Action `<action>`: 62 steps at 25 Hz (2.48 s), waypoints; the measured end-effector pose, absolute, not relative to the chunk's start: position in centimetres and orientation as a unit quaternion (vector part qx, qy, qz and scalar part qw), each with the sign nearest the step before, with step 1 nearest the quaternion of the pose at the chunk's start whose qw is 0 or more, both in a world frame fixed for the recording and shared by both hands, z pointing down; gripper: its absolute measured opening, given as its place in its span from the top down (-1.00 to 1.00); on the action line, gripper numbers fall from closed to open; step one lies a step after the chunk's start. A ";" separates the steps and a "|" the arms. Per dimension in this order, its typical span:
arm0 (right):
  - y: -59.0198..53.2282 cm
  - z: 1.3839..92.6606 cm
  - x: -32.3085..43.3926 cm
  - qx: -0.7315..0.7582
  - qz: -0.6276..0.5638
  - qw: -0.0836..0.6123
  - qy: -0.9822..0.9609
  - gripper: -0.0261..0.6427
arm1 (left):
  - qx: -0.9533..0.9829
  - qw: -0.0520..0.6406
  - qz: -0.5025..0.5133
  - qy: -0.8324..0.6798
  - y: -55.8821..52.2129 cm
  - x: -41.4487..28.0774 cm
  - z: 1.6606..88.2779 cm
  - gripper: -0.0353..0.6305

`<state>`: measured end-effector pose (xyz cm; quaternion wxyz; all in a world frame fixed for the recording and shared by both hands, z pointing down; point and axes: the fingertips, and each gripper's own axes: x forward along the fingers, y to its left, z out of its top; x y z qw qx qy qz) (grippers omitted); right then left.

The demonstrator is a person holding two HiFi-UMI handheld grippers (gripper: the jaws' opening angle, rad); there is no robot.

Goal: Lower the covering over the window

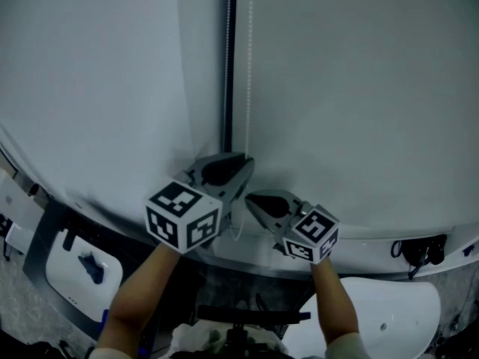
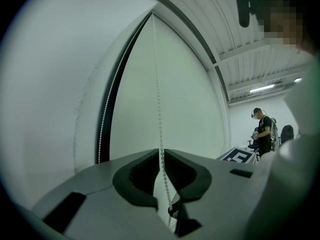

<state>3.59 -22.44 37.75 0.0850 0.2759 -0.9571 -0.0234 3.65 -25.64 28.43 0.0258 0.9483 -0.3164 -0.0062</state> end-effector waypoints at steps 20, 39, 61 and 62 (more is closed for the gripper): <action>-21.9 30.4 7.9 0.278 0.044 -0.064 -0.957 0.72 | 0.942 -0.047 0.084 -0.321 -25.4 4.3 30.3 0.81; -24.1 19.6 4.0 0.278 -0.074 -0.038 -0.957 0.63 | 0.914 -0.069 0.263 -0.302 -24.0 4.9 41.2 0.82; -24.9 16.3 0.8 0.245 -0.094 -0.029 -0.965 0.69 | 0.908 0.027 0.317 -0.273 -23.2 5.0 53.6 0.81; -24.9 16.2 0.9 0.244 -0.094 -0.030 -0.965 0.69 | 0.908 0.026 0.317 -0.274 -23.4 4.9 53.6 0.81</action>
